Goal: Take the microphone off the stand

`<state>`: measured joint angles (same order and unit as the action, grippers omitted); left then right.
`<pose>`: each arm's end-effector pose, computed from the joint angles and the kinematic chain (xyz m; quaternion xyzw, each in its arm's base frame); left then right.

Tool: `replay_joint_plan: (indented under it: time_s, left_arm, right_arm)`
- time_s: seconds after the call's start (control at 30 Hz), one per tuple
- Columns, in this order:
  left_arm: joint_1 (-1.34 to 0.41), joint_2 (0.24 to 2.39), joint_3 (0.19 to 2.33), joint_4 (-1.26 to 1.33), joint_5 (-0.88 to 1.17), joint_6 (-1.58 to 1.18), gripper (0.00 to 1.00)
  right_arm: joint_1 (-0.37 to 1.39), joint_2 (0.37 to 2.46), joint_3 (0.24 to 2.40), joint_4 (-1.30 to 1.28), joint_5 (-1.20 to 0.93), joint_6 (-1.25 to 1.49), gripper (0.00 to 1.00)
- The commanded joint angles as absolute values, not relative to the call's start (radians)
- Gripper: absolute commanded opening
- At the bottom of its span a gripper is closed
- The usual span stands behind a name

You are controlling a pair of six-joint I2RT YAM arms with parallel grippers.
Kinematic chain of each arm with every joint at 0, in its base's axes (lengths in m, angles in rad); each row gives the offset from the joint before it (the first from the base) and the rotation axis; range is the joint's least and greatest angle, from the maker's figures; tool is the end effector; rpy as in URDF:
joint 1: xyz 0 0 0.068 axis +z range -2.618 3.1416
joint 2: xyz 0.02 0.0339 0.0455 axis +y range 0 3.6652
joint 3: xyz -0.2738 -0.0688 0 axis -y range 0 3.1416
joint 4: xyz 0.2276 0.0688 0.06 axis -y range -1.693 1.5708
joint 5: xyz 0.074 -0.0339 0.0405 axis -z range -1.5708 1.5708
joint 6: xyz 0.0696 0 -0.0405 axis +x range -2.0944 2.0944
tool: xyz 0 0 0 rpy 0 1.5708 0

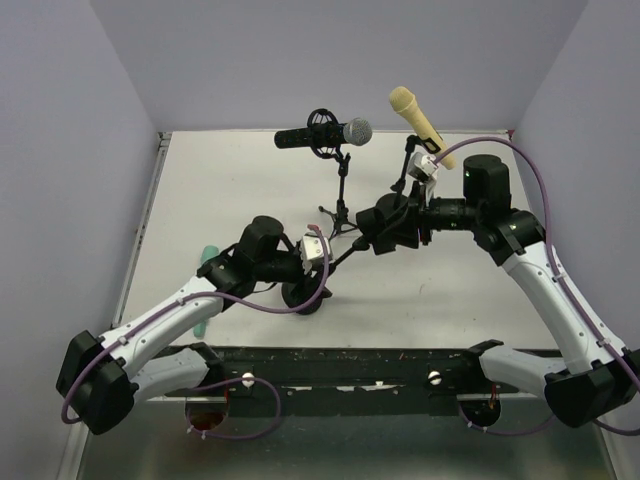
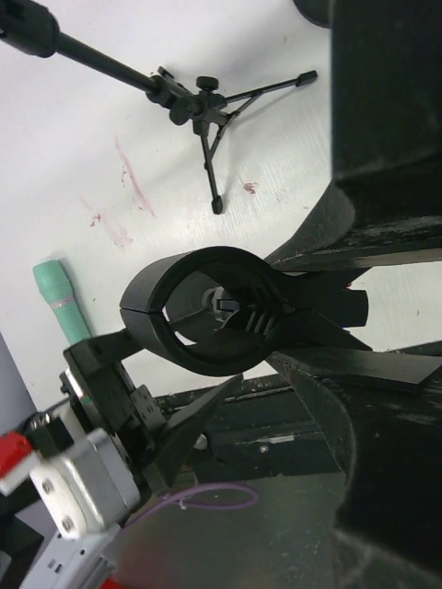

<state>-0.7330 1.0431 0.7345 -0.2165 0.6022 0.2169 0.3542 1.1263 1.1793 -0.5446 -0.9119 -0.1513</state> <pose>0.1452 -0.1838 0.2722 0.5101 0.6681 -0.3701 0.3955 0.1959 0.1311 0.3776 -0.4117 0.6892 0.4225 0.4207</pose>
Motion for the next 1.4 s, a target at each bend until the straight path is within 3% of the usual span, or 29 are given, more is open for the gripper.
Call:
replay_joint_plan:
  time_s: [0.0,0.47,0.7,0.8,1.03,1.23,1.37]
  left_arm:
    - [-0.680,1.107,0.739,-0.239,0.805,0.268,0.70]
    - [-0.666,1.266,0.764,-0.098,0.744,0.318,0.56]
    - [-0.661,1.221,0.787,-0.146,0.675,0.400,0.67]
    - [-0.660,1.261,0.808,-0.110,0.649,0.406,0.68]
    - [-0.624,1.307,0.940,-0.242,0.705,0.492,0.52]
    - [-0.614,1.282,0.881,-0.141,0.725,0.564,0.69]
    - [-0.626,1.380,0.948,-0.158,0.804,0.543,0.66]
  right_arm:
    - [0.368,1.118,1.207,-0.555,-0.968,-0.301,0.01]
    - [0.407,1.137,1.244,-0.620,-0.928,-0.322,0.01]
    - [0.408,1.140,1.259,-0.664,-0.928,-0.365,0.01]
    - [0.408,1.144,1.261,-0.675,-0.925,-0.370,0.01]
    - [0.408,1.152,1.278,-0.722,-0.919,-0.391,0.01]
    - [0.410,1.151,1.281,-0.729,-0.910,-0.402,0.01]
    - [0.410,1.152,1.281,-0.729,-0.911,-0.394,0.01]
